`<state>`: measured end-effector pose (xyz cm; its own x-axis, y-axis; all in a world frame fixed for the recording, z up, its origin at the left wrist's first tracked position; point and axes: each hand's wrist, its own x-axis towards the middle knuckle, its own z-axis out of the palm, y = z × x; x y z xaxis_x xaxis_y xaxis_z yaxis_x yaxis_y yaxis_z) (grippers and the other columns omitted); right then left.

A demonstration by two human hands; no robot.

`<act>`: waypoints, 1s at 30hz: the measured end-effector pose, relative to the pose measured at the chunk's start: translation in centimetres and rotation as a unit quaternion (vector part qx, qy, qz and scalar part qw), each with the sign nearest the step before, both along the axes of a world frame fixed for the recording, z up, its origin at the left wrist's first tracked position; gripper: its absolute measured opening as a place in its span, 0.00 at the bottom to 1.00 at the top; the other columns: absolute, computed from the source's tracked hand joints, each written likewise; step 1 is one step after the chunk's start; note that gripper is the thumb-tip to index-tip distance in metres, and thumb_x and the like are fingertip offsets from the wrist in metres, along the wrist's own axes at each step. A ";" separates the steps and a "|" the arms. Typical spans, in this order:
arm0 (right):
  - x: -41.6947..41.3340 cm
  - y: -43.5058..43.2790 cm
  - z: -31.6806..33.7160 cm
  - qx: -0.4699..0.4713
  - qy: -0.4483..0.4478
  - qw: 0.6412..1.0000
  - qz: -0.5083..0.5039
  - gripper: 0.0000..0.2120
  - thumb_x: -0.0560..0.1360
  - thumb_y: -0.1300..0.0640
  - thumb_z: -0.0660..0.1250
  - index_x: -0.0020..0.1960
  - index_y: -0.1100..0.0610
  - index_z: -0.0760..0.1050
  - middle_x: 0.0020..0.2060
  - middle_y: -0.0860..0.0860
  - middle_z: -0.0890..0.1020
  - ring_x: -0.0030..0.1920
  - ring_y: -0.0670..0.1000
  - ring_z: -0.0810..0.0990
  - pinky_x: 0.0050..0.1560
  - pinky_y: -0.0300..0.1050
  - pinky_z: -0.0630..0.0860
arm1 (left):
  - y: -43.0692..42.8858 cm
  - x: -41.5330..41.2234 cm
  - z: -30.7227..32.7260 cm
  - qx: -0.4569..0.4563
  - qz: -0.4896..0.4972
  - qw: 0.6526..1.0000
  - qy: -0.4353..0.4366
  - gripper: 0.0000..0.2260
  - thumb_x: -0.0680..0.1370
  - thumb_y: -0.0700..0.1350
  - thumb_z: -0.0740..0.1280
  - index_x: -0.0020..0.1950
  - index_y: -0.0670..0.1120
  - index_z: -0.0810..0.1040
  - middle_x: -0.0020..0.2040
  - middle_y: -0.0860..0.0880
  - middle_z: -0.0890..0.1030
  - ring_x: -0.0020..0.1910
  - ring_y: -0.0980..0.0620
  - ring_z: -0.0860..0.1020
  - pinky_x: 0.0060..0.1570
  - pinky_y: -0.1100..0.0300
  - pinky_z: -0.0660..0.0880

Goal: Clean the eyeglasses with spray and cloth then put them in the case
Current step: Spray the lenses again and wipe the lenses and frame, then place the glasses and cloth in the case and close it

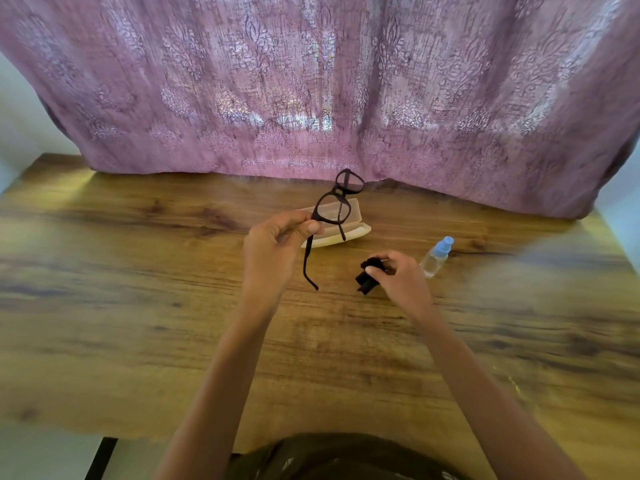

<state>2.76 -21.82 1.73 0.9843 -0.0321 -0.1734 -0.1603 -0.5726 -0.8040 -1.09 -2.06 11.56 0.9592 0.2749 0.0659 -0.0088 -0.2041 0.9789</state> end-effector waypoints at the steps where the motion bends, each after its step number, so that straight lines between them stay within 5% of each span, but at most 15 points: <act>1: 0.1 -0.1 0.0 -0.017 0.001 1.000 0.009 0.11 0.76 0.57 0.70 0.58 0.52 0.79 0.53 0.48 0.82 0.52 0.45 0.78 0.43 0.32 0.69 | 0.0 -0.1 0.1 0.005 -0.006 1.000 -0.005 0.07 0.75 0.43 0.71 0.43 0.55 0.83 0.47 0.51 0.86 0.53 0.54 0.82 0.60 0.55 0.76; 8: 0.6 -0.1 0.6 -0.236 -0.051 0.968 0.077 0.21 0.77 0.61 0.67 0.69 0.55 0.72 0.58 0.54 0.82 0.57 0.52 0.79 0.52 0.42 0.73 | 0.7 -0.3 1.0 0.073 -0.029 0.996 -0.044 0.05 0.75 0.42 0.71 0.50 0.46 0.84 0.48 0.51 0.86 0.51 0.59 0.82 0.54 0.69 0.76; 12: 1.5 0.1 2.3 -0.085 -0.122 0.988 0.040 0.12 0.80 0.59 0.64 0.62 0.55 0.78 0.49 0.49 0.84 0.41 0.41 0.79 0.41 0.30 0.74 | 1.6 -0.4 1.2 0.163 -0.088 0.978 -0.096 0.06 0.74 0.39 0.71 0.50 0.44 0.84 0.45 0.54 0.84 0.48 0.56 0.82 0.51 0.64 0.78; 17: 2.1 0.1 5.0 0.187 -0.059 0.975 -0.101 0.14 0.83 0.49 0.58 0.45 0.52 0.79 0.40 0.54 0.85 0.39 0.49 0.83 0.45 0.43 0.81 | 2.1 -0.2 0.5 0.253 -0.144 0.945 -0.149 0.06 0.72 0.36 0.73 0.48 0.40 0.85 0.44 0.51 0.84 0.46 0.60 0.80 0.47 0.74 0.73; 23: 1.9 -0.9 6.1 0.270 -0.022 0.956 -0.112 0.17 0.81 0.45 0.61 0.51 0.55 0.83 0.41 0.53 0.87 0.43 0.48 0.85 0.41 0.38 0.79 | 2.0 -0.4 -0.4 0.315 -0.187 0.917 -0.157 0.07 0.71 0.33 0.73 0.48 0.39 0.85 0.44 0.45 0.85 0.46 0.59 0.78 0.54 0.75 0.69; 27: 1.3 -1.2 6.4 0.291 -0.004 0.950 -0.115 0.13 0.76 0.49 0.70 0.49 0.58 0.84 0.39 0.54 0.86 0.37 0.47 0.82 0.36 0.35 0.76 | 1.8 -0.7 -0.4 0.322 -0.216 0.906 -0.172 0.07 0.72 0.31 0.72 0.48 0.37 0.84 0.43 0.46 0.85 0.46 0.56 0.79 0.62 0.57 0.72; 30: 1.1 -1.7 6.6 0.298 -0.003 0.948 -0.110 0.09 0.75 0.53 0.72 0.49 0.59 0.83 0.38 0.54 0.85 0.36 0.46 0.81 0.39 0.38 0.77 | 1.8 -1.0 -0.3 0.306 -0.236 0.905 -0.176 0.06 0.73 0.33 0.72 0.48 0.38 0.84 0.44 0.46 0.85 0.48 0.54 0.80 0.67 0.58 0.70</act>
